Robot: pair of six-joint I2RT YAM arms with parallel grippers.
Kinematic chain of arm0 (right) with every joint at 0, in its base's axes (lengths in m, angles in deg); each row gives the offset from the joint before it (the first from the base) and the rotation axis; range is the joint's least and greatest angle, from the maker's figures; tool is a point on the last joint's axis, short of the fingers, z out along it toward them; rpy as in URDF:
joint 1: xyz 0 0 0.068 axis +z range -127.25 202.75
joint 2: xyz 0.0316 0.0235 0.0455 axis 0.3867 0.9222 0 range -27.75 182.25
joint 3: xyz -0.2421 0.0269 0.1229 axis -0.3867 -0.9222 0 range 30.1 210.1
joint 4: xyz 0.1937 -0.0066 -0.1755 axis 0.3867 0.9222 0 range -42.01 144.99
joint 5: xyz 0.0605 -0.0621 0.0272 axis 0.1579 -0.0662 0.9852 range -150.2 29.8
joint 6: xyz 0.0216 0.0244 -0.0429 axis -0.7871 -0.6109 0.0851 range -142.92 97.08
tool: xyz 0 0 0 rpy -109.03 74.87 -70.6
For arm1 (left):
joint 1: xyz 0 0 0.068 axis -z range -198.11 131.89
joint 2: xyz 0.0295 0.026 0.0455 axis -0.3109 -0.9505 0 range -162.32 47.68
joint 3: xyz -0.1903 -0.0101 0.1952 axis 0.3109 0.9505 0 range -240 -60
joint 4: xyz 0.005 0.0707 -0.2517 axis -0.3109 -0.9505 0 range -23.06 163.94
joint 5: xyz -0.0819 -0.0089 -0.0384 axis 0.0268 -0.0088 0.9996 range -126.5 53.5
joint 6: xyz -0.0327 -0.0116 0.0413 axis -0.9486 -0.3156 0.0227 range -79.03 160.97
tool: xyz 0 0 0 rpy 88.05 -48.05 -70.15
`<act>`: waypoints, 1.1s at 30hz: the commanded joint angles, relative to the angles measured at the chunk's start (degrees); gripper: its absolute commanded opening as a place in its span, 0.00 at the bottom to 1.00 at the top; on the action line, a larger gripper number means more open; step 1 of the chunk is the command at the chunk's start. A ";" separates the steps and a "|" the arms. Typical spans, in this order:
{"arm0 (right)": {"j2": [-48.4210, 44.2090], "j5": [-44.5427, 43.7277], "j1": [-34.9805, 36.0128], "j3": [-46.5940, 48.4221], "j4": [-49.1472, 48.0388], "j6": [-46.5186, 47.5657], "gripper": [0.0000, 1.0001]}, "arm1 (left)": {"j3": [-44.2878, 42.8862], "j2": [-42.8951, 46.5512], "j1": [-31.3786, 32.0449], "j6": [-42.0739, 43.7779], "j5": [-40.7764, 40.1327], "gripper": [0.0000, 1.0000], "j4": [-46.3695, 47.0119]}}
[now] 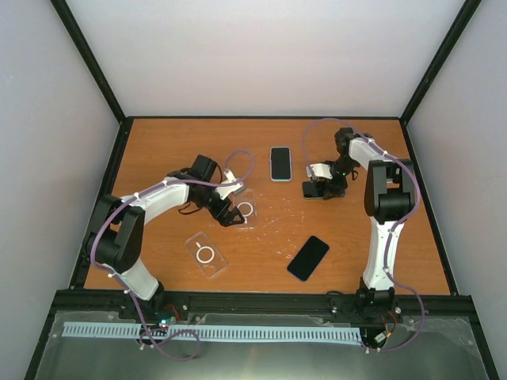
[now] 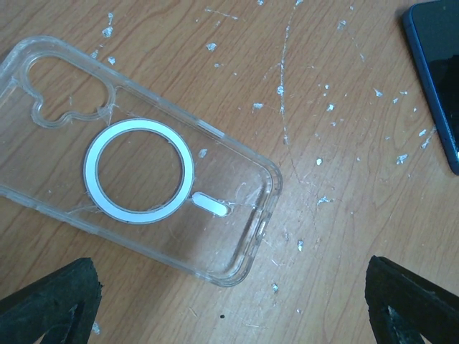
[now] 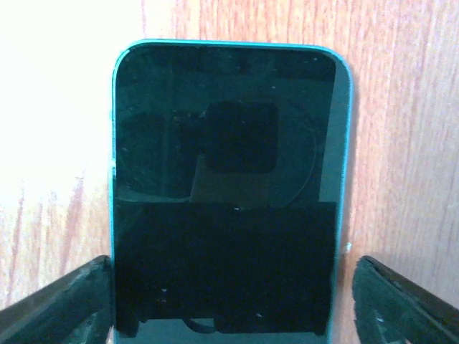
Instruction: Put the phone into the phone case
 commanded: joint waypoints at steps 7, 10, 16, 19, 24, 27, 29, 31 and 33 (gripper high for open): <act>-0.61 -4.56 2.44 -6.15 0.34 2.23 0.59 | -3.43 2.21 -4.12 -1.06 1.88 1.00 0.27; -2.97 -3.88 3.24 -6.93 0.16 2.55 0.53 | -4.01 2.64 -7.06 -1.23 2.84 1.00 0.45; -8.73 -1.59 4.89 -8.07 -1.25 2.88 0.49 | -5.84 2.76 -11.39 -2.41 4.54 1.00 1.76; -11.75 -0.14 5.76 -8.91 -2.20 3.06 0.48 | -6.89 1.39 -11.61 -3.57 4.55 1.00 2.48; -17.61 0.13 8.14 -13.13 -5.63 4.20 0.47 | -8.51 -1.58 -11.62 -5.70 9.03 1.00 2.81; -21.43 -0.49 9.42 -16.52 -8.20 5.31 0.46 | -10.14 -3.79 -11.62 -6.89 13.03 1.00 2.51; -23.89 -0.93 11.44 -18.38 -9.71 5.93 0.45 | -11.28 -5.27 -11.62 -7.66 15.96 1.00 2.30; -26.60 -0.90 13.06 -20.19 -11.08 6.42 0.44 | -12.64 -6.82 -11.66 -7.85 18.81 1.00 1.55; -29.01 -1.15 14.88 -21.48 -11.89 6.52 0.44 | -14.15 -8.34 -11.62 -8.03 21.42 1.00 0.40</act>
